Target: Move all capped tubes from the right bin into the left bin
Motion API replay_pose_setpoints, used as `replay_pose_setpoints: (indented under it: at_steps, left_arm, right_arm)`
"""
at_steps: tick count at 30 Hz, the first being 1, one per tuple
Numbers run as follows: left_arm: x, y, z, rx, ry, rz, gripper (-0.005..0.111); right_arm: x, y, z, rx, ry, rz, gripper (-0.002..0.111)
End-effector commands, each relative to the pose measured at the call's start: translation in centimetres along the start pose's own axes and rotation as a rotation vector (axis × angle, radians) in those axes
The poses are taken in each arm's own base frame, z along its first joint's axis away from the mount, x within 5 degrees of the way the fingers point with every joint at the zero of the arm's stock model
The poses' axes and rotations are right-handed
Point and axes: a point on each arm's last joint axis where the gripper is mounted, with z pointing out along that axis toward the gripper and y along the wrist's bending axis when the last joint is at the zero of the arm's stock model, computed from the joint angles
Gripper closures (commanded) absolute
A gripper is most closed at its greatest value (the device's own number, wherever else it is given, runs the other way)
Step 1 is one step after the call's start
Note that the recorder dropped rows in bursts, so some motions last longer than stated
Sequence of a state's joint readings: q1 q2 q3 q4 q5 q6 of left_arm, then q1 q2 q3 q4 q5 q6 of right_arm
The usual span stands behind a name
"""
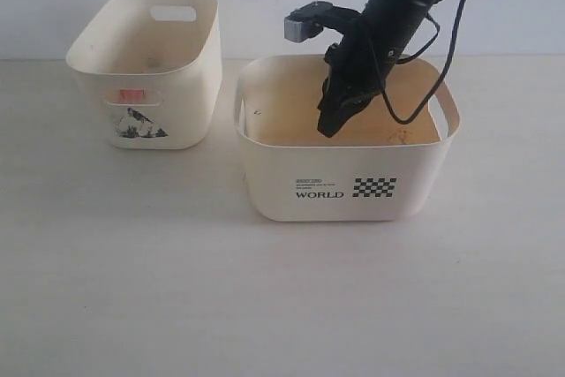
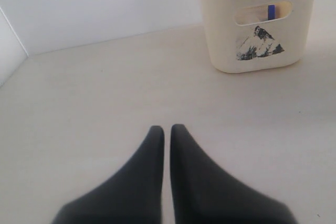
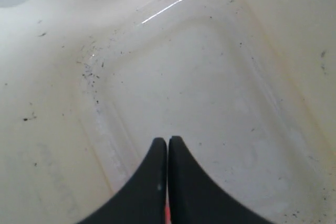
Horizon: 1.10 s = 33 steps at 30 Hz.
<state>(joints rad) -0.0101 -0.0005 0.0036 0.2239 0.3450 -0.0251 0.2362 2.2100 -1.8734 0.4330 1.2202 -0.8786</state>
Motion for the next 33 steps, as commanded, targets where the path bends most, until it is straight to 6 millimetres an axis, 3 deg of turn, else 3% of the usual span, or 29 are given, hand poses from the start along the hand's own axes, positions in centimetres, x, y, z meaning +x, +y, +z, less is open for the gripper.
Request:
replay_pose_setpoints:
  at_steps: [1,3,6,9,14,16,17,20,21,25,33]
  left_arm:
    - [-0.2,0.0,0.0,-0.001,-0.007,-0.008,0.102]
    - [-0.2,0.0,0.0,-0.001,-0.007,-0.008,0.102]
    - [-0.2,0.0,0.0,-0.001,-0.007,-0.008,0.102]
    - [-0.2,0.0,0.0,-0.001,-0.007,-0.008,0.102]
    - [-0.2,0.0,0.0,-0.001,-0.007,-0.008,0.102]
    - [-0.2,0.0,0.0,-0.001,-0.007,-0.008,0.102]
    - [-0.2,0.0,0.0,-0.001,-0.007,-0.008,0.102]
    - [-0.2,0.0,0.0,-0.001,-0.007,-0.008,0.102]
    - [-0.2,0.0,0.0,-0.001,-0.007,-0.008,0.102]
    - [-0.2,0.0,0.0,-0.001,-0.007,-0.008,0.102]
    - [-0.2,0.0,0.0,-0.001,-0.007,-0.008,0.102]
  right_arm:
    - [0.0,0.0,0.2,-0.007,0.001,0.009,0.109]
    - [0.0,0.2,0.5,0.022,0.046,0.005,0.109]
    - [-0.5,1.1,0.3,0.059,0.067,0.155,0.109]
    - [-1.6,2.9,-3.6,0.107,-0.005,0.094,0.109]
    - [-1.8,4.9,-9.2,0.222,-0.083,0.209,0.108]
    - [-2.3,6.5,-10.5,0.208,-0.134,0.267,0.101]
    - [-2.4,7.6,-10.9,0.216,-0.133,0.245,0.092]
    - [-2.1,10.4,-10.6,0.249,-0.077,0.233,0.059]
    - [-2.0,10.9,-10.4,0.251,-0.066,0.235,0.056]
    - [-1.3,12.6,-8.9,0.249,0.003,0.197,0.054]
    - [0.6,12.5,-6.4,0.261,0.127,0.205,0.054]
